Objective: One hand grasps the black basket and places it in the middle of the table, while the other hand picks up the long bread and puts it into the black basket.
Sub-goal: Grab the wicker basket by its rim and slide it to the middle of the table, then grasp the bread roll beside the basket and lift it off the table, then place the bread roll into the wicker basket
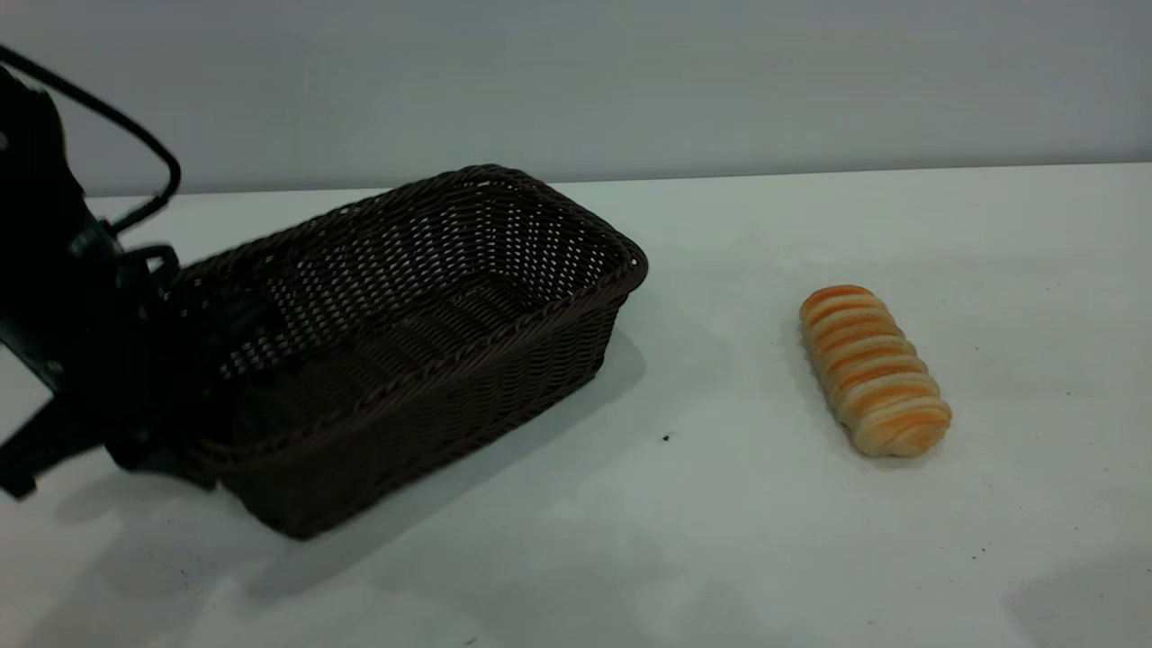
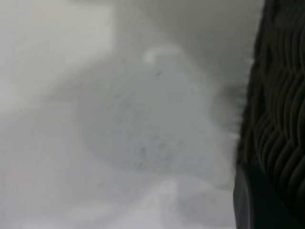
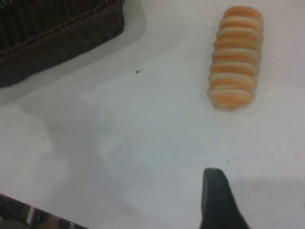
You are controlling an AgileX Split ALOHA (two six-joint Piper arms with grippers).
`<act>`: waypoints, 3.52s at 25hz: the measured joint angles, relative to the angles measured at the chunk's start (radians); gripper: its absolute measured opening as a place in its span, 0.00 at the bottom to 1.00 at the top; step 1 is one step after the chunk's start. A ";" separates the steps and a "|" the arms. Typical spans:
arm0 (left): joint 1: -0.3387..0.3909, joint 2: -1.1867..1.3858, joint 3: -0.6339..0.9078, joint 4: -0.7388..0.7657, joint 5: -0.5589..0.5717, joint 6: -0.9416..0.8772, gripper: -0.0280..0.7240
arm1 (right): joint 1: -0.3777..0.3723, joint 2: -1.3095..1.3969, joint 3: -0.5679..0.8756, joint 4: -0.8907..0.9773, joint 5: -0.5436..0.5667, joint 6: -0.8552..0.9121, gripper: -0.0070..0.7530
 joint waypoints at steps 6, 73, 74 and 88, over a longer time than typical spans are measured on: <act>0.000 -0.051 -0.122 0.003 0.127 0.373 0.23 | 0.000 0.000 0.000 -0.023 0.000 0.000 0.56; 0.003 -0.692 -0.320 0.140 0.623 0.728 0.69 | 0.176 1.163 -0.366 0.678 -0.614 -0.793 0.48; 0.003 -0.692 -0.320 0.135 0.625 0.728 0.69 | 0.176 1.165 -0.366 0.681 -0.616 -0.795 0.41; 0.003 -0.692 -0.320 0.131 0.678 0.732 0.69 | 0.273 0.787 -0.397 0.721 -0.454 -0.807 0.05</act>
